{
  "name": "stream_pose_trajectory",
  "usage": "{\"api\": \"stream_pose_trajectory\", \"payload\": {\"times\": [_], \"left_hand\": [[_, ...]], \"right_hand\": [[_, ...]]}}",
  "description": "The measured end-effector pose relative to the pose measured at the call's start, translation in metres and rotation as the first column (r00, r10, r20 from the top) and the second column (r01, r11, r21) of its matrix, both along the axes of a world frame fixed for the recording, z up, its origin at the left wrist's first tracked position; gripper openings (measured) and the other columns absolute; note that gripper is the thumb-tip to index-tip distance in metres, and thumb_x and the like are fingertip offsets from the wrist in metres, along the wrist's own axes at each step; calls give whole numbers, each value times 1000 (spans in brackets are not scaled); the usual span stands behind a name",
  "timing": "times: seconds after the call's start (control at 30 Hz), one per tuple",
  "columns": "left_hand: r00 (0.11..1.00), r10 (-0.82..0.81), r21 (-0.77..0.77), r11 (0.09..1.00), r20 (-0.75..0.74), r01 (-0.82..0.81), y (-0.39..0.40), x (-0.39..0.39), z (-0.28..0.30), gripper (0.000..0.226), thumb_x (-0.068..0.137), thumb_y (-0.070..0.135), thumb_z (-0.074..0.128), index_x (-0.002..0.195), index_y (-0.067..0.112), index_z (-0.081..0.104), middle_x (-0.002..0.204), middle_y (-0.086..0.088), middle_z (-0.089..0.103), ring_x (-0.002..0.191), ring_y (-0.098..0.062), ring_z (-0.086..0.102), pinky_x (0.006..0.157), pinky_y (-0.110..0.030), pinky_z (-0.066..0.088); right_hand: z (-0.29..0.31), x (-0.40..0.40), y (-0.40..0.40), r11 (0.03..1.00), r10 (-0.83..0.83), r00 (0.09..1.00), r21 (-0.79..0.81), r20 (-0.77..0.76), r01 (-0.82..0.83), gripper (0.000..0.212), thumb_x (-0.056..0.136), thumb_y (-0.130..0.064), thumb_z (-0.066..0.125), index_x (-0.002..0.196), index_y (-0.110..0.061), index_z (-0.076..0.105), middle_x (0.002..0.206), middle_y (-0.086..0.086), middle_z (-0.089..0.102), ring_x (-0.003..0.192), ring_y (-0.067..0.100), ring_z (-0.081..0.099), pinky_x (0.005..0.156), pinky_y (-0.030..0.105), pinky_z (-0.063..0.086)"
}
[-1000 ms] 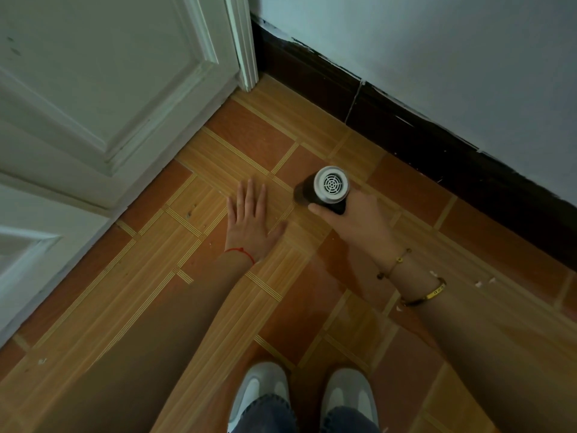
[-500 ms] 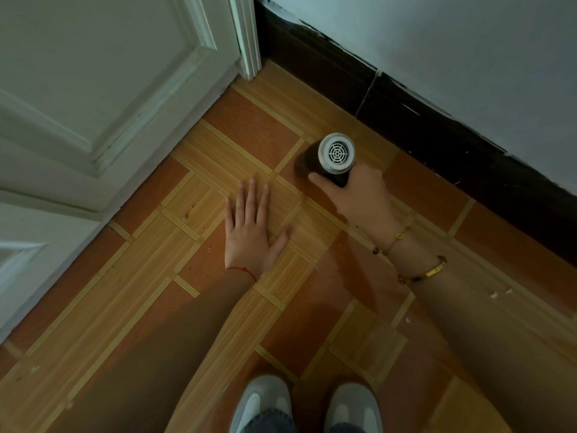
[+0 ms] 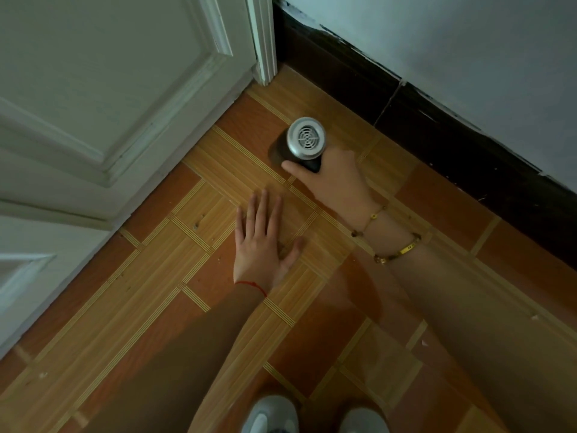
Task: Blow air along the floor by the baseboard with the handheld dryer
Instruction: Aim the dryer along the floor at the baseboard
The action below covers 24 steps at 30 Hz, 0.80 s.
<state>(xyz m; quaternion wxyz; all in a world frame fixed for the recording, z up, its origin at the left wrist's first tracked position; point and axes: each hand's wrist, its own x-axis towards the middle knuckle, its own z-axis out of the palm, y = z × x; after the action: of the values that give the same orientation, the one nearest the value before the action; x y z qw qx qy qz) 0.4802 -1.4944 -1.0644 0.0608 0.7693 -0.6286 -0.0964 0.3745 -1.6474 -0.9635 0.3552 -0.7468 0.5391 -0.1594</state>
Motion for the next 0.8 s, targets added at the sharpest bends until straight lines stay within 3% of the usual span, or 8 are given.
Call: {"api": "stream_pose_trajectory", "payload": {"times": [0.1, 0.23, 0.37, 0.53, 0.63, 0.7, 0.8], "left_hand": [[1000, 5, -11, 1000, -9, -5, 0, 0, -1, 86, 96, 72, 28, 160, 18, 7, 168, -8, 4, 155, -25, -7, 124, -56, 9], [1000, 3, -4, 1000, 13, -2, 0, 0, -2, 86, 96, 70, 29, 160, 18, 6, 168, -8, 2, 155, -25, -7, 125, -55, 7], [999, 8, -10, 1000, 33, -8, -1, 0, -3, 86, 96, 72, 24, 160, 18, 5, 168, -8, 2, 155, -26, -6, 125, -53, 4], [1000, 9, -38, 999, 22, -8, 0, 0, -6, 86, 96, 70, 30, 160, 18, 7, 168, -7, 4, 156, -26, -5, 124, -55, 9], [1000, 9, -56, 998, 22, -8, 0, 1, -8, 85, 96, 69, 31, 160, 18, 9, 168, -8, 6, 156, -26, -3, 124, -56, 10], [1000, 8, -64, 998, 12, -8, 0, 1, -9, 85, 96, 69, 31, 160, 18, 10, 168, -8, 8, 156, -26, -2, 124, -55, 9], [1000, 10, -70, 998, 7, -10, 0, 1, -9, 84, 96, 69, 32, 160, 17, 11, 168, -8, 10, 156, -26, -2, 125, -55, 9]], "right_hand": [[-2, 10, 1, 999, 52, 999, -8, -3, -52, 50, 78, -60, 68, 105, -19, 66, 92, -5, 69, 87, 11, 66, 69, 26, 51], [-3, 7, -14, 991, -102, 995, -92, 5, 102, 53, 79, -58, 68, 107, -13, 66, 97, 3, 72, 88, 19, 68, 70, 33, 55], [-3, 3, -31, 982, -170, 985, -79, 18, 171, 59, 81, -55, 68, 118, -10, 63, 110, 5, 70, 101, 21, 66, 83, 37, 55], [-1, 23, -30, 1000, 14, 999, -21, 31, -13, 50, 81, -54, 68, 107, -11, 68, 96, 1, 72, 92, 16, 67, 78, 32, 54], [-2, 40, -22, 980, 181, 980, 75, 81, -187, 43, 82, -50, 70, 107, -16, 67, 85, -10, 65, 70, 3, 60, 61, 12, 49], [-4, 46, -17, 964, 236, 966, 100, 110, -247, 48, 82, -47, 71, 115, -14, 65, 98, -6, 69, 79, 3, 62, 64, 9, 48], [-7, 46, -17, 981, 179, 977, 57, 116, -186, 50, 81, -49, 70, 117, -14, 64, 107, -2, 70, 99, 11, 64, 80, 20, 51]]}}
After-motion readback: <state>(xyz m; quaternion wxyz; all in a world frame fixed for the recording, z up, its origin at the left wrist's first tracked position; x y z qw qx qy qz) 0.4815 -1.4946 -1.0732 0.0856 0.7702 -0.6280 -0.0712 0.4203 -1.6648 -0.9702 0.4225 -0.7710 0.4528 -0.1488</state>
